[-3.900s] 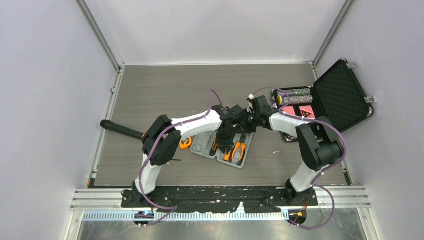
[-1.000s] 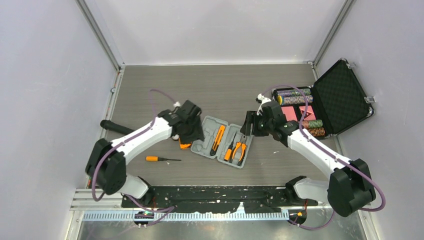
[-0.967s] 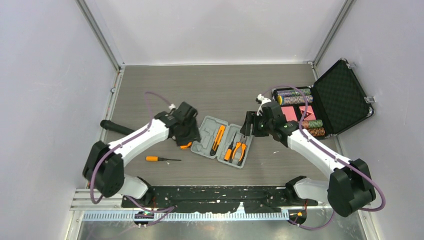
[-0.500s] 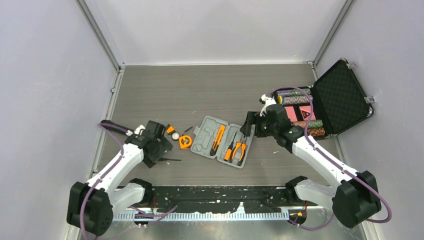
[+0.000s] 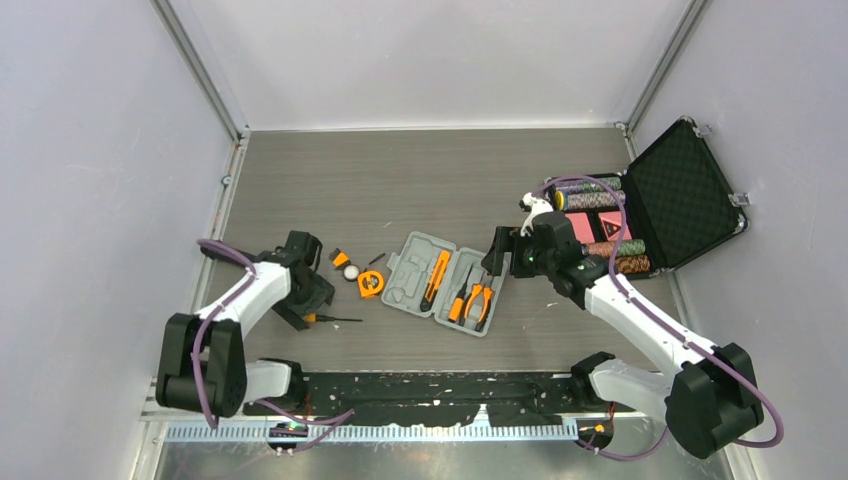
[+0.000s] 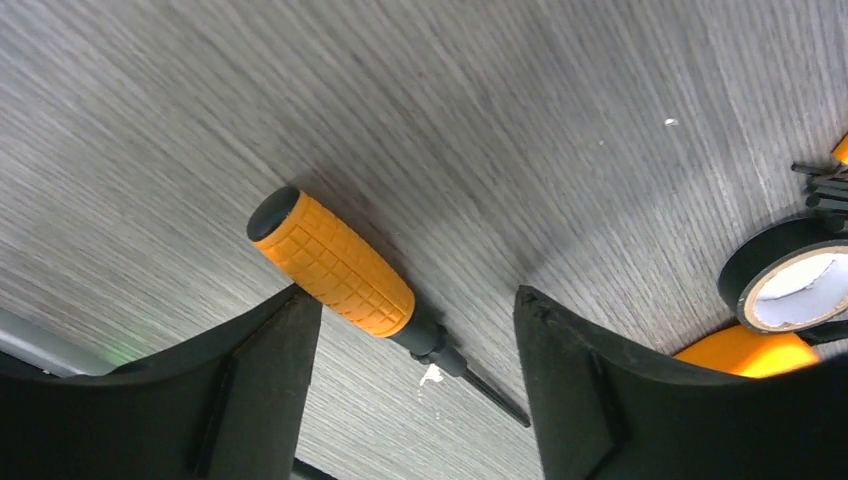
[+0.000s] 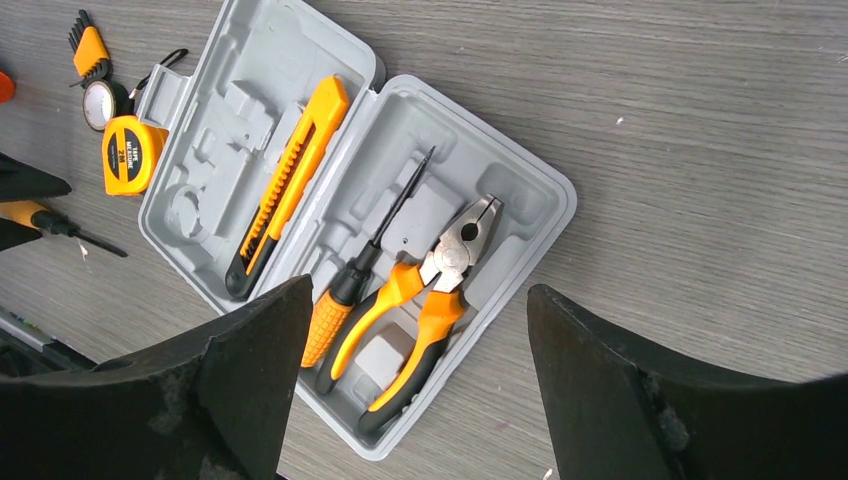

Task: Pack the tool kit
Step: Pick up the screwdriver from the center of the board, then place the screwdriver in the toolbox.

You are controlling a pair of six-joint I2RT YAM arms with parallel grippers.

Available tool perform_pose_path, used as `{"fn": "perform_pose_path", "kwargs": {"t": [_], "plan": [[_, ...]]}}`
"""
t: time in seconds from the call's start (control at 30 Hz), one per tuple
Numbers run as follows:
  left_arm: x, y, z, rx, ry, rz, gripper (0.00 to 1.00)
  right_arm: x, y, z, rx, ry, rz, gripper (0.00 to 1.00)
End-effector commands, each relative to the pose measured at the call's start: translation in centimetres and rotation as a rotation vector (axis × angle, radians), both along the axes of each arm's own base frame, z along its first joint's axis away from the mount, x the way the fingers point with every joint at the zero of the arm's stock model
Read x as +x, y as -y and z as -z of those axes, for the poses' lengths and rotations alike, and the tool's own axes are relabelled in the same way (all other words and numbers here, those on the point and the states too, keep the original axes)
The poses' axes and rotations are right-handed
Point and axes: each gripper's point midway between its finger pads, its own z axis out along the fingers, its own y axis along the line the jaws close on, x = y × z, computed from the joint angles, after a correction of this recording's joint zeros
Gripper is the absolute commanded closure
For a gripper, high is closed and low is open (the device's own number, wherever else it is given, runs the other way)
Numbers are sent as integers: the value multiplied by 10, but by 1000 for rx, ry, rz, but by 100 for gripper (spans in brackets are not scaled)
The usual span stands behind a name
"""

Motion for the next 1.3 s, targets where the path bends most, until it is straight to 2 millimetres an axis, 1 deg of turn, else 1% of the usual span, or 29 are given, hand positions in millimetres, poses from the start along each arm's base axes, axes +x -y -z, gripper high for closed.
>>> {"fn": "perform_pose_path", "kwargs": {"t": [0.0, 0.07, 0.2, 0.3, 0.43, 0.53, 0.6, 0.7, 0.87, 0.93, 1.07, 1.17, 1.23, 1.27], "plan": [[25, 12, 1, -55, 33, 19, 34, 9, 2, -14, 3, 64, 14, 17], [25, 14, 3, -67, 23, 28, 42, 9, 2, -13, 2, 63, 17, 17], [23, 14, 2, -67, 21, 38, 63, 10, 3, -13, -2, 63, 19, 18], [21, 10, -6, -48, 40, 43, 78, 9, 3, -12, -3, 59, 20, 18], [22, 6, -24, -28, 102, 75, 99, 8, 4, -11, -3, 57, 21, 18], [29, 9, -43, -20, 175, 151, 100, 8, 4, -11, -1, 59, 22, 19], [42, 18, -65, -7, 252, 254, 100, 8, 4, -13, 2, 64, 22, 19], [59, 50, -96, 5, 352, 465, 100, 8, 4, -16, 4, 74, 22, 19], [81, 123, -142, -2, 465, 814, 100, 6, 6, -19, 4, 80, 28, 19], [87, 155, -154, -16, 496, 937, 100, 6, 8, -19, 2, 86, 34, 20], [93, 222, -169, -87, 543, 1151, 100, 6, 18, -21, -25, 112, 73, 19], [97, 266, -178, -109, 566, 1274, 100, 7, 35, -22, -73, 126, 144, 19], [96, 292, -175, -124, 560, 1328, 100, 4, 44, -27, -75, 153, 182, 19], [96, 303, -172, -140, 552, 1350, 100, 3, 46, -26, -74, 154, 193, 18]]}}
